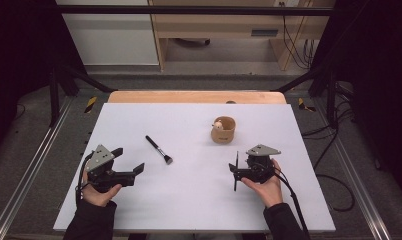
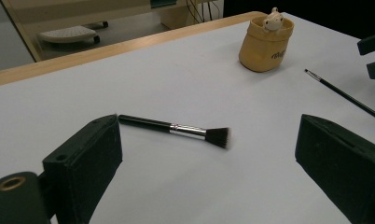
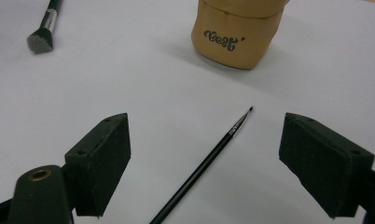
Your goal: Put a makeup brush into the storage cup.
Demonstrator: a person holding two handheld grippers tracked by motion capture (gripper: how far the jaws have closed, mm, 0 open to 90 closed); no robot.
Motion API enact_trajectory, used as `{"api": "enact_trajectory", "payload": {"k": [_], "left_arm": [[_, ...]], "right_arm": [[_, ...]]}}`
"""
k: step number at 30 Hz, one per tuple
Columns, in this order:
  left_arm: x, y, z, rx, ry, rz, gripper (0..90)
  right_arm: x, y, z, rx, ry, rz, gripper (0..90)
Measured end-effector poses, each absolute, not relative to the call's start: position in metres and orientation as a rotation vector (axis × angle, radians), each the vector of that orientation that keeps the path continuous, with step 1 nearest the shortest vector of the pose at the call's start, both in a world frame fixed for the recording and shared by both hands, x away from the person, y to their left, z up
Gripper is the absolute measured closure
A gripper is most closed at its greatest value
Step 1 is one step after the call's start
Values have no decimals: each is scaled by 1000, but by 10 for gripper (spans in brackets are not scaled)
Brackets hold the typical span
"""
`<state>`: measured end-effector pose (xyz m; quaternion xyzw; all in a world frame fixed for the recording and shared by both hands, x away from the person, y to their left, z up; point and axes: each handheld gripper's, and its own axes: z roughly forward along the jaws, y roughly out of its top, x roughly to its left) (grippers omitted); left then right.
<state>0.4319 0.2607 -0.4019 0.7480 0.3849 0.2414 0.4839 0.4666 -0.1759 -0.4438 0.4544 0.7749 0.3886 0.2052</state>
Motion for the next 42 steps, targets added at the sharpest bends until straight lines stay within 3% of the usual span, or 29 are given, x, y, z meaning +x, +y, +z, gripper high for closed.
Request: {"api": "enact_trajectory", "payload": {"k": [27,35,42], "left_arm": [[433,259,-403,1842,928,588,67],[432,260,-403,1843,929,594,67],[432,260,-403,1842,931,594,68]], "right_arm": [[479,-164,-478,1295,2275,929,398],[478,-163,-478,1306,2274,916,478],[477,-162,-477,1284,2283,917,600]]}}
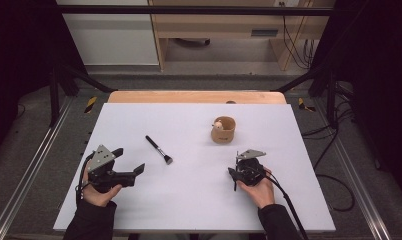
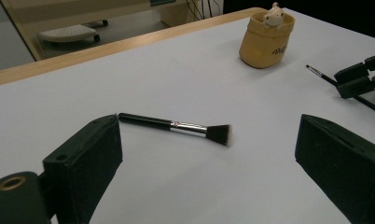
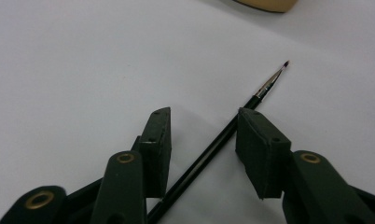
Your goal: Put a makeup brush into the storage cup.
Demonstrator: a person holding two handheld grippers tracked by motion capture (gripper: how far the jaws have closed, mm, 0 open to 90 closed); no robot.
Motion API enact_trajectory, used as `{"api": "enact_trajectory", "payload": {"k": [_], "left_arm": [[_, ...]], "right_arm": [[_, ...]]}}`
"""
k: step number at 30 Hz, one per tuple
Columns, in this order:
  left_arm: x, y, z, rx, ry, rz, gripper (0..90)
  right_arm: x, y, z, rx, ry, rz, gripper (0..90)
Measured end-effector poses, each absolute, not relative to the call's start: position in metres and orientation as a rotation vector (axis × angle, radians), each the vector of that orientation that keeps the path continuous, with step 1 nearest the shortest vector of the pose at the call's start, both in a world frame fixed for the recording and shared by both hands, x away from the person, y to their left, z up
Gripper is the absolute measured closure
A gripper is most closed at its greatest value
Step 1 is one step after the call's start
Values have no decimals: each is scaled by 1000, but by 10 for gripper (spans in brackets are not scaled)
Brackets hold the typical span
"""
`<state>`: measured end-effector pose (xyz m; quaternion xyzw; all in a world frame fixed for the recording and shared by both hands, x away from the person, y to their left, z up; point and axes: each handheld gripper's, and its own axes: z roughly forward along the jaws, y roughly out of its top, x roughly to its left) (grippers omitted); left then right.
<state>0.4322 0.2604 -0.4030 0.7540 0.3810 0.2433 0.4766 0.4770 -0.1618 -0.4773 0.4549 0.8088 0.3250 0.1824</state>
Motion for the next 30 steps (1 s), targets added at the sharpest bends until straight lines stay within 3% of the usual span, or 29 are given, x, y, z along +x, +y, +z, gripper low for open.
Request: {"api": "enact_trajectory", "payload": {"k": [13,30], "left_arm": [[432,261,-403,1844,929,595,68],[431,261,-402,1844,925,597,71]], "right_arm": [[477,-164,-475,1269,2315,907,743],[475,-169,-471,1312,2307,822,806]]}}
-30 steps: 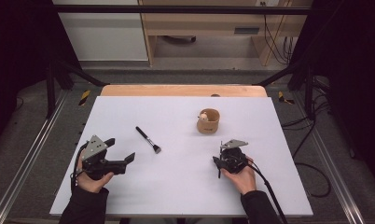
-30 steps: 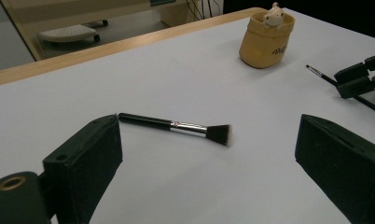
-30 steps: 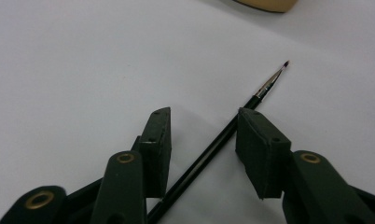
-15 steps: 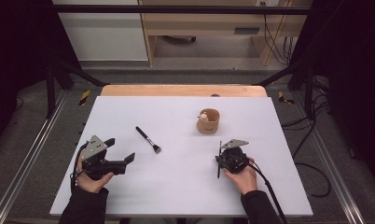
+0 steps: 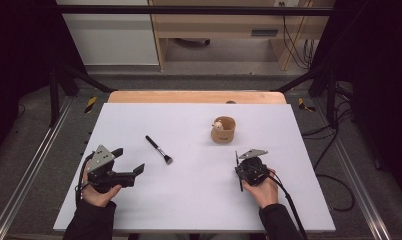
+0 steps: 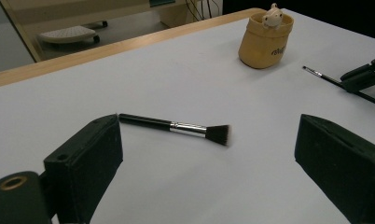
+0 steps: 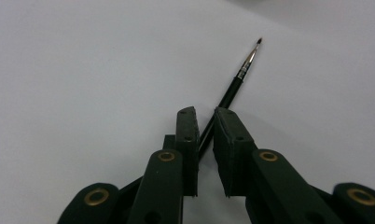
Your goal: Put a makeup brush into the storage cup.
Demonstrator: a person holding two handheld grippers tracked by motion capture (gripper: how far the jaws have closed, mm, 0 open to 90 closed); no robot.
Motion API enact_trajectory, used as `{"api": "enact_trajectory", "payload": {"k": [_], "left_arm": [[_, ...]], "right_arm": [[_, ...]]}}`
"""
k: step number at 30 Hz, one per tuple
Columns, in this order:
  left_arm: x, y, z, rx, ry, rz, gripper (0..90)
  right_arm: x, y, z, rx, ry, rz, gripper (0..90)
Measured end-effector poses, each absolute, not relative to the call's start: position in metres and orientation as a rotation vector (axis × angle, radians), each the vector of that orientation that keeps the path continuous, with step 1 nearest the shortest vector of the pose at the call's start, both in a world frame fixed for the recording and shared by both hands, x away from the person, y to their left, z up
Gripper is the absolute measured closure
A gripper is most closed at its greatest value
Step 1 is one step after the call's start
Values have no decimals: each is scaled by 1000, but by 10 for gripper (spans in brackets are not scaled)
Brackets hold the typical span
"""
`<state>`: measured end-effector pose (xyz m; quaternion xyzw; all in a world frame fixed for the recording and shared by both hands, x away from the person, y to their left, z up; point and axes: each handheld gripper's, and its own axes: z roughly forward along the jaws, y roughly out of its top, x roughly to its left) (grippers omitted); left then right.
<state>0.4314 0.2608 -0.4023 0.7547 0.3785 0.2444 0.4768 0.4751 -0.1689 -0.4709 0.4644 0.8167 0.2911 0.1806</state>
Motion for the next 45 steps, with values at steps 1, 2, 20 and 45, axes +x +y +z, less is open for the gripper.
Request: {"api": "enact_trajectory", "payload": {"k": [1,2,20,45], "left_arm": [[431,261,-402,1844,925,597,71],[431,261,-402,1844,925,597,71],[432,260,-403,1849,923,598,71],[432,261,-402,1850,922,593,70]], "right_arm": [[475,-169,-471,1309,2306,814,810],[475,-169,-471,1309,2306,814,810],[477,-180,-467,1330,2307,743,852],[504,-176,-430,1332,2450,662,477]]}}
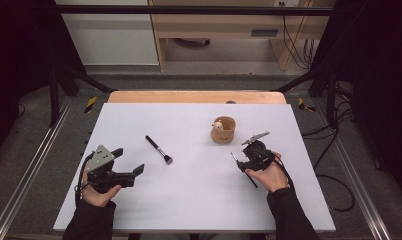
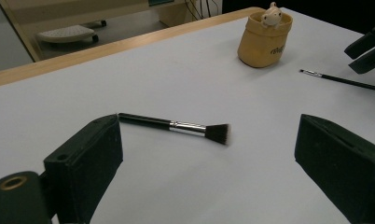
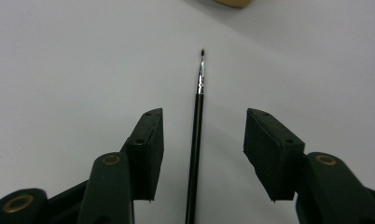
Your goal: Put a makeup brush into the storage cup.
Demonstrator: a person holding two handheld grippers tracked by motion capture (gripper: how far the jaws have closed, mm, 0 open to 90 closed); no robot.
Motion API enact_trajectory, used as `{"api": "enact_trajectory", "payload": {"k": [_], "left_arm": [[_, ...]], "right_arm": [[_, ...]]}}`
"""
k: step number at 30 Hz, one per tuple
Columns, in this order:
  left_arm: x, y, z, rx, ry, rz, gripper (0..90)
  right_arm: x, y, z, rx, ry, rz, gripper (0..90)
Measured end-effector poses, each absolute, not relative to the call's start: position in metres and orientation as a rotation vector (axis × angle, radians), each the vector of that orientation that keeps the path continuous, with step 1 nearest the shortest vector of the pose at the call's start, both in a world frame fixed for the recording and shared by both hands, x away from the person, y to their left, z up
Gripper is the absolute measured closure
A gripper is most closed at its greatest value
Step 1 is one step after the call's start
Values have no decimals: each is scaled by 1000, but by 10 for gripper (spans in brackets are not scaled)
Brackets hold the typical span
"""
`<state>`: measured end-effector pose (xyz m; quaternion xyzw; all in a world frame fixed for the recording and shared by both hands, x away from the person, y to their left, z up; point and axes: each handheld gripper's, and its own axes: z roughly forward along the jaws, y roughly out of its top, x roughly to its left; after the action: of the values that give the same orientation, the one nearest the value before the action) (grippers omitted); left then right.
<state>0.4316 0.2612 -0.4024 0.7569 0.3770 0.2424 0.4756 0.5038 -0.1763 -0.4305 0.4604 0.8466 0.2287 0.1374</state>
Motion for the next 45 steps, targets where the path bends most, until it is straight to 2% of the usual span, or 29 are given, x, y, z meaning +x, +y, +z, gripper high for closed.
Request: {"api": "enact_trajectory", "payload": {"k": [8,14,30,42,45], "left_arm": [[432,261,-403,1852,921,590,71],[432,262,-403,1852,922,589,70],[432,261,-404,1857,922,587,71],[432,260,-404,1860,918,589,71],[432,260,-404,1861,918,589,71]], "right_arm": [[519,-165,-431,1310,2521,528,470],[527,-163,-440,1290,2551,458,516],[532,-160,-449,1326,2623,408,752],[531,-158,-449,1338,2633,405,854],[531,-158,-449,1338,2631,404,856]]}}
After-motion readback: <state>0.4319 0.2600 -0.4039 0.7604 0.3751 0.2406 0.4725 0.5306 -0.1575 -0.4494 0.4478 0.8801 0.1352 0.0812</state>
